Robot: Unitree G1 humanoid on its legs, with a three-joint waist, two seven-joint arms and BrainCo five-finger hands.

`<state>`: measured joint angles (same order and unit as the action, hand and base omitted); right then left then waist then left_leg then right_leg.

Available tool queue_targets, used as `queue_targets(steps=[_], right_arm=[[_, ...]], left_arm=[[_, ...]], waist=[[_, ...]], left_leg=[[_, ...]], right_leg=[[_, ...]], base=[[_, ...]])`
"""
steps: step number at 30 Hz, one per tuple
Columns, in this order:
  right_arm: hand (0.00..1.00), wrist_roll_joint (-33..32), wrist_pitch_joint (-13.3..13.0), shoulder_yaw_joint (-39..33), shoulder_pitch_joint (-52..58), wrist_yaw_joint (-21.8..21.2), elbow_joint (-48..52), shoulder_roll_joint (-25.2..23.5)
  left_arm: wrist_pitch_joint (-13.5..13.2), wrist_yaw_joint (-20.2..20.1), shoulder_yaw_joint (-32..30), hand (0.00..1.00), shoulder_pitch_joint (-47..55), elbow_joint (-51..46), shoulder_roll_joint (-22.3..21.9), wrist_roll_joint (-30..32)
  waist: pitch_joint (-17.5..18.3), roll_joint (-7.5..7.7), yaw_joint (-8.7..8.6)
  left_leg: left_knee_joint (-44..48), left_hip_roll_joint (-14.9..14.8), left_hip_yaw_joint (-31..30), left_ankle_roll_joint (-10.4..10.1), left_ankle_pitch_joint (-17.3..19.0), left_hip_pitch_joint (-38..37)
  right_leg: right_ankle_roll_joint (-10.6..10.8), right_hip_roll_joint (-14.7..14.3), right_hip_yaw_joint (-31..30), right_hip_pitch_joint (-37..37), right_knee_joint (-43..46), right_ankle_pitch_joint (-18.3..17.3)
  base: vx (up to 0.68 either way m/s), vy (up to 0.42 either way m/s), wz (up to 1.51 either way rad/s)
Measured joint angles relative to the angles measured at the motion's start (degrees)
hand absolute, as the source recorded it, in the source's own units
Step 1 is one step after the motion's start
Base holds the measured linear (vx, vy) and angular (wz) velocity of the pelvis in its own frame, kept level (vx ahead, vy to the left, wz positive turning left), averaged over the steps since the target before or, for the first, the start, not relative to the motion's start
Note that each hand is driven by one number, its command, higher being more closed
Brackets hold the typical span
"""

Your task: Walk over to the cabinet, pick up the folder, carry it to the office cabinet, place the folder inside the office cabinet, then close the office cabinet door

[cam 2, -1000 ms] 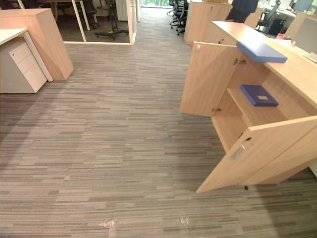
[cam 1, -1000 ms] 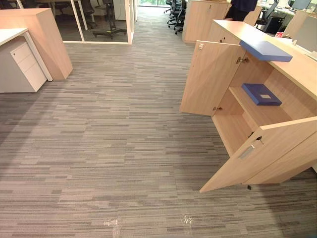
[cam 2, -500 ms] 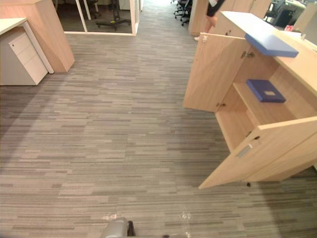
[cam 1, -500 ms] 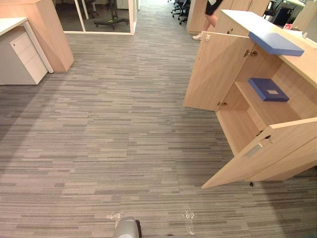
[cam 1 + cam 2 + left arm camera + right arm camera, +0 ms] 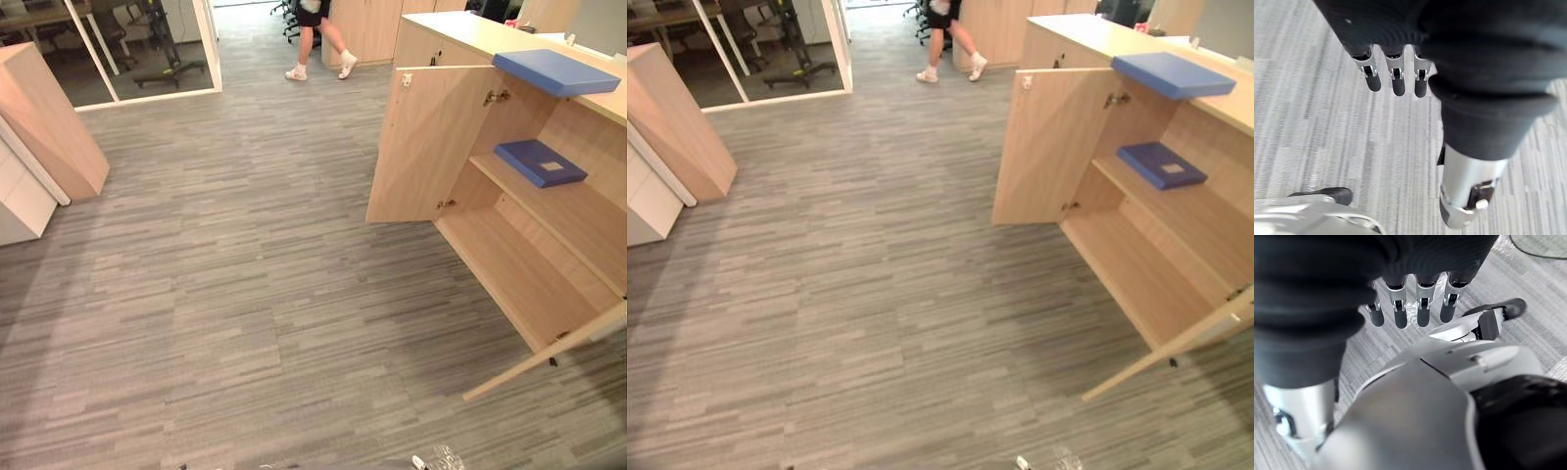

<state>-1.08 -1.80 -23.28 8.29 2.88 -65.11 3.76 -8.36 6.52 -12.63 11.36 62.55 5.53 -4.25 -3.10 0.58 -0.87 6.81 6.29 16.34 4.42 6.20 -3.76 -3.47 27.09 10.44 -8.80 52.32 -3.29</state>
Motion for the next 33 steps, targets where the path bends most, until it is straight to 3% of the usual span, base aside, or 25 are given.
queue_targets(steps=[4,7,10,11,12,13,15,16,19,23,26,29,30,32,33], right_arm=[[0.0,0.0,-0.5,3.3,-0.2,0.4,2.8,-0.7],[0.0,0.0,-0.7,5.4,-0.3,0.7,5.0,-0.9],[0.0,0.0,-0.7,5.4,0.4,1.1,4.8,-1.2],[0.0,0.0,-0.6,5.3,0.6,1.1,4.8,-0.8],[0.0,0.0,-0.6,5.3,1.2,1.1,4.9,-0.4],[0.0,0.0,-0.6,5.3,1.6,1.1,4.9,-0.2],[0.0,-0.1,-0.6,5.3,2.1,1.1,5.2,-0.6],[0.0,-0.1,-0.6,5.3,2.7,1.1,6.1,-1.0],[0.0,-0.7,-0.6,4.3,2.7,1.1,5.7,-0.9],[0.0,-0.7,-0.4,4.1,2.1,1.2,4.5,-0.9],[0.0,-0.7,-0.4,4.2,0.3,1.3,2.5,-0.5],[0.0,-0.7,-0.7,4.3,-2.1,1.3,0.4,-0.1],[0.0,-0.7,-0.6,4.4,-2.3,1.3,0.0,0.1],[0.0,-0.2,-0.6,4.0,-2.1,1.2,-1.8,0.7],[0.0,-0.1,-0.6,3.7,-2.4,1.1,-2.4,0.4]], left_arm=[[0.1,-0.9,1.1,0.0,-2.4,0.5,0.6,1.5],[0.4,-1.4,0.4,0.0,-3.5,0.0,0.4,1.5],[0.7,-1.9,-0.4,0.0,-3.8,-0.2,0.3,1.9],[1.1,-2.0,-1.3,0.0,-4.1,-0.1,-0.7,2.2],[1.2,-2.0,-1.7,0.0,-4.2,-0.2,-1.3,2.3],[1.2,-2.1,-2.2,0.0,-4.4,-0.5,-2.0,2.5],[1.2,-2.8,-3.9,0.0,-4.8,-2.6,-3.0,2.4],[1.2,-3.2,-5.7,0.0,-5.4,-2.9,-4.2,2.2],[1.1,-3.6,-9.3,0.0,-5.2,-4.3,-5.4,1.7],[0.5,-3.3,-11.2,0.0,-5.4,-4.8,-5.4,-0.4],[-0.2,-2.5,-12.8,0.0,-5.5,-4.9,-5.4,-2.3],[-0.4,-1.4,-13.3,0.0,-5.4,-3.4,-5.1,-5.8],[-0.4,-1.2,-13.2,0.0,-5.4,-3.1,-5.0,-6.5],[-0.4,-1.2,-12.5,0.0,-4.6,0.1,-3.6,-7.7],[-0.4,-1.1,-12.4,0.0,-4.0,1.0,-3.1,-7.8]], waist=[[-3.6,0.01,-0.43],[-6.1,0.34,-0.73],[-4.8,1.49,-0.48],[-4.7,0.51,-0.76],[-4.1,-0.43,-0.91],[-3.4,-1.37,-1.21],[-2.7,-0.72,-1.65],[-2.6,-0.7,-1.42],[-2.2,-1.31,-0.39],[-2.6,-0.56,0.69],[-2.9,-0.34,1.14],[-2.8,-0.22,1.92],[-2.8,-0.25,2.03],[-1.2,-0.15,2.67],[-0.6,0.49,3.06]], left_leg=[[-2.6,-1.4,-1.2,1.1,0.9,-6.0],[-3.5,-2.4,-0.7,-0.3,3.2,-9.4],[-3.2,-2.7,0.2,-2.3,6.8,-11.3],[-1.9,-4.2,0.5,-3.5,8.8,-12.3],[-1.0,-5.6,0.6,-3.9,9.7,-12.2],[2.7,-7.7,1.1,-5.3,10.7,-12.0],[16.5,-11.9,1.7,-7.3,12.1,-7.1],[30.4,-15.6,1.3,-8.0,11.2,-1.7],[56.7,-21.8,-1.1,-9.9,8.7,8.9],[57.7,-21.1,-2.5,-7.3,10.2,17.1],[44.3,-19.3,-8.1,-6.6,11.0,21.6],[19.7,-16.3,-21.1,-8.6,7.6,21.6],[17.5,-16.0,-23.0,-8.5,7.0,21.6],[20.5,-12.7,-21.2,-12.3,-0.6,21.7],[21.9,-11.7,-18.9,-10.9,1.1,21.5]], right_leg=[[3.0,-10.2,5.4,-3.9,0.6,-9.8],[3.1,-13.0,14.8,-5.7,-7.0,-11.4],[-0.6,-13.1,21.1,-5.5,-18.5,-9.2],[-2.2,-14.5,21.8,-4.1,-19.3,-9.9],[-1.9,-15.9,22.5,-3.3,-20.2,-10.5],[-1.3,-18.5,23.0,-1.5,-22.1,-11.8],[-1.8,-21.7,23.1,1.6,-25.9,-12.0],[-1.9,-24.2,22.6,4.0,-28.8,-12.0],[-2.1,-29.4,18.2,9.3,-33.2,-12.3],[-1.4,-29.4,10.3,14.3,-36.4,-12.6],[1.4,-27.1,4.5,18.5,-38.0,-12.9],[6.4,-22.6,-1.7,20.0,-37.9,-15.3],[7.5,-21.5,-2.8,20.1,-37.4,-16.0],[10.6,-15.0,-7.5,19.7,-34.9,-17.3],[10.1,-13.4,-8.7,18.3,-32.3,-16.6]], base=[[0.29,-0.012,-0.1],[0.18,-0.113,-0.03],[0.23,-0.154,-0.23],[0.33,-0.188,-0.18],[0.41,-0.218,-0.06],[0.46,-0.241,-0.04],[0.49,-0.289,-0.14],[0.41,-0.245,-0.25],[0.42,-0.087,-0.83],[0.35,0.095,-1.1],[0.29,0.194,-0.99],[0.29,0.378,-0.95],[0.37,0.498,-0.82],[0.53,0.703,-1.08],[0.46,0.614,-1.03]])
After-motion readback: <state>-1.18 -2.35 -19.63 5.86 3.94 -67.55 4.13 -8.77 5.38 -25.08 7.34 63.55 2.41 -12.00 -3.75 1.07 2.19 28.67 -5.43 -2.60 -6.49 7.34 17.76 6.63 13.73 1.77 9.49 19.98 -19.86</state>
